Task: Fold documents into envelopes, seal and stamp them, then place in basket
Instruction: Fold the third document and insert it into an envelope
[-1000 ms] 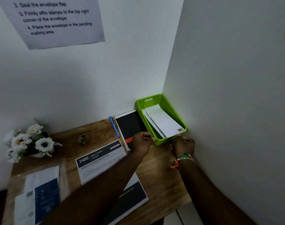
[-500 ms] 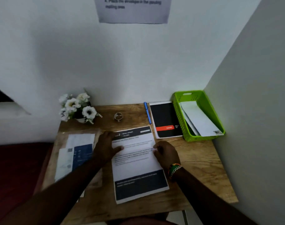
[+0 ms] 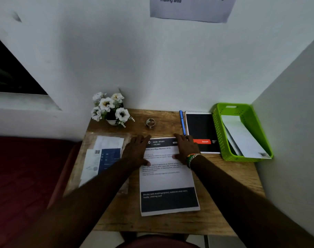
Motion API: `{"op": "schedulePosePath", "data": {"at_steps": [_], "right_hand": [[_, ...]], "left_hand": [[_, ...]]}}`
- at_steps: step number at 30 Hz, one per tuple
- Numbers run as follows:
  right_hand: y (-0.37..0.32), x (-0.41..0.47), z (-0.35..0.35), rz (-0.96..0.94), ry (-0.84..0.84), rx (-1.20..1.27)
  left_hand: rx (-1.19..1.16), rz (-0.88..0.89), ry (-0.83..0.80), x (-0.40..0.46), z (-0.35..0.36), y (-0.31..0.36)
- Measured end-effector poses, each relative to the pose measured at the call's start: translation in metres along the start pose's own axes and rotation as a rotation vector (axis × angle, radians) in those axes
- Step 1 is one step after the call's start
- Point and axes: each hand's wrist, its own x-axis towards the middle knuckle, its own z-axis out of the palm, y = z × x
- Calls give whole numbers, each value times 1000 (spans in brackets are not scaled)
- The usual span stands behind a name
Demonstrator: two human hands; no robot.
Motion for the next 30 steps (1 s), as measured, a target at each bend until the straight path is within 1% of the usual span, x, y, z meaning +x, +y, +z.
{"op": "schedulePosePath", "data": {"at_steps": [5, 9, 12, 15, 19, 22, 27, 30], "right_hand": [[-3, -3, -3, -16, 48, -53], [-1, -17, -1, -72, 209, -96], [1, -32, 7, -79, 335, -55], [6, -47, 18, -107, 428, -26], [13, -60, 29, -178, 409, -44], [14, -64, 38, -174, 362, -50], [9, -67, 53, -127, 242, -20], [0, -68, 55, -101, 253, 11]], "left_hand": [[37, -20, 57, -6, 5, 2], [3, 9, 135, -22, 9, 7], [-13, 57, 256, -35, 17, 7], [-84, 66, 321, -45, 27, 3], [-123, 86, 371, -53, 38, 2], [-110, 75, 392, -56, 45, 8], [-53, -12, 271, -54, 47, 26], [-71, -22, 245, -52, 50, 36]]}}
